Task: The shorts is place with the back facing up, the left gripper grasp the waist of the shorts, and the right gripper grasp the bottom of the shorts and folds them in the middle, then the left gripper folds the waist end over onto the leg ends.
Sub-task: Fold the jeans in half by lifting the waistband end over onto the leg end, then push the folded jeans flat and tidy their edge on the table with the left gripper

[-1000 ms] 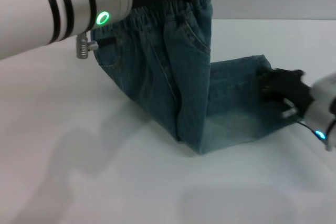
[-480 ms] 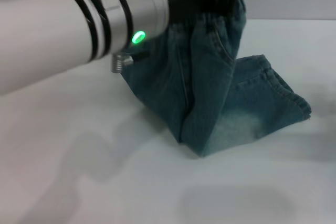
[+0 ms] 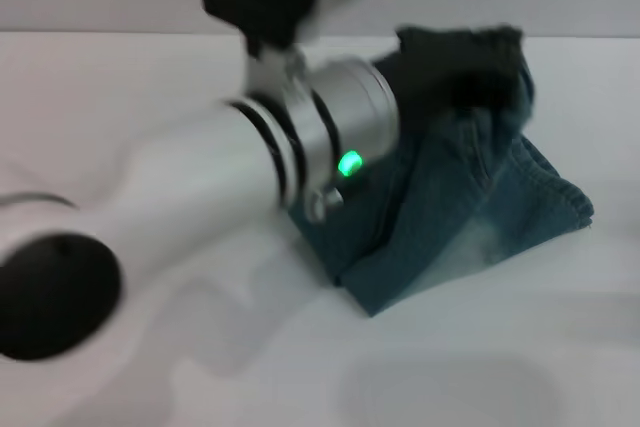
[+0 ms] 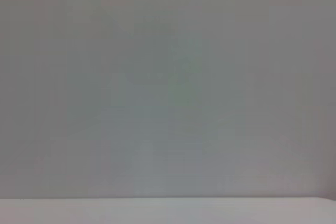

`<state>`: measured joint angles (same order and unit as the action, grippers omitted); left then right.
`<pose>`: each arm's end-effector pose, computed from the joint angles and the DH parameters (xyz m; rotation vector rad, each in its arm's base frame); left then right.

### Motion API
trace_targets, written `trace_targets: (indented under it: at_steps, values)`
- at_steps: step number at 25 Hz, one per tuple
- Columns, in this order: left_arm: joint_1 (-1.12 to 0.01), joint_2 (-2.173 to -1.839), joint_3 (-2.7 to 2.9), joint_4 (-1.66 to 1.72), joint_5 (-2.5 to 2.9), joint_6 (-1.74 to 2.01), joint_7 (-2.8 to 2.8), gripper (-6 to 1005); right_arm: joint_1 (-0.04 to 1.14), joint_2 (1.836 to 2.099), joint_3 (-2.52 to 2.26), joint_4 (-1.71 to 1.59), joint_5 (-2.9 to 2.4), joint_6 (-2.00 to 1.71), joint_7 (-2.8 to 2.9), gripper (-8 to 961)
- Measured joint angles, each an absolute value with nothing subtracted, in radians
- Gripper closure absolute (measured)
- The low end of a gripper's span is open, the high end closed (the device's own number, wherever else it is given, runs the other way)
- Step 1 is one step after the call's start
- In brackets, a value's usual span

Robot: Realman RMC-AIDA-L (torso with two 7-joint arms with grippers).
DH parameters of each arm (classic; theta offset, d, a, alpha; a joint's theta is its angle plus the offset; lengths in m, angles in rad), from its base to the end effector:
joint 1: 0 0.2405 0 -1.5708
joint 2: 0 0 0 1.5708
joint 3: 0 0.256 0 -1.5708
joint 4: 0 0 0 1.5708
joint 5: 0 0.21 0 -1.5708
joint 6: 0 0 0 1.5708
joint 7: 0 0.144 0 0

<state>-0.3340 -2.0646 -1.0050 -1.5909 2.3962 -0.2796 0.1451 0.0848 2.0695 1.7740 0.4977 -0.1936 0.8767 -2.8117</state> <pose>-0.0457 0.3123 -0.0761 -2.3750 -0.6960 -0.8001 0.4038 0.2742 0.0400 -1.4966 0.6801 0.4731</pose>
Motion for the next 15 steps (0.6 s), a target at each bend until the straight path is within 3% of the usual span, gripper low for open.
trace_targets:
  at_steps: [8, 15]
  values:
    - [-0.503, -2.069, -0.841, -1.388, 2.352, -0.156, 0.133, 944, 0.07, 2.063, 1.777, 0.526, -0.196, 0.885, -2.818, 953]
    - [-0.526, -2.069, -0.837, -1.345, 2.332, -0.103, 0.132, 818, 0.068, 2.061, 1.781, 0.545, -0.253, 0.886, -2.813, 953]
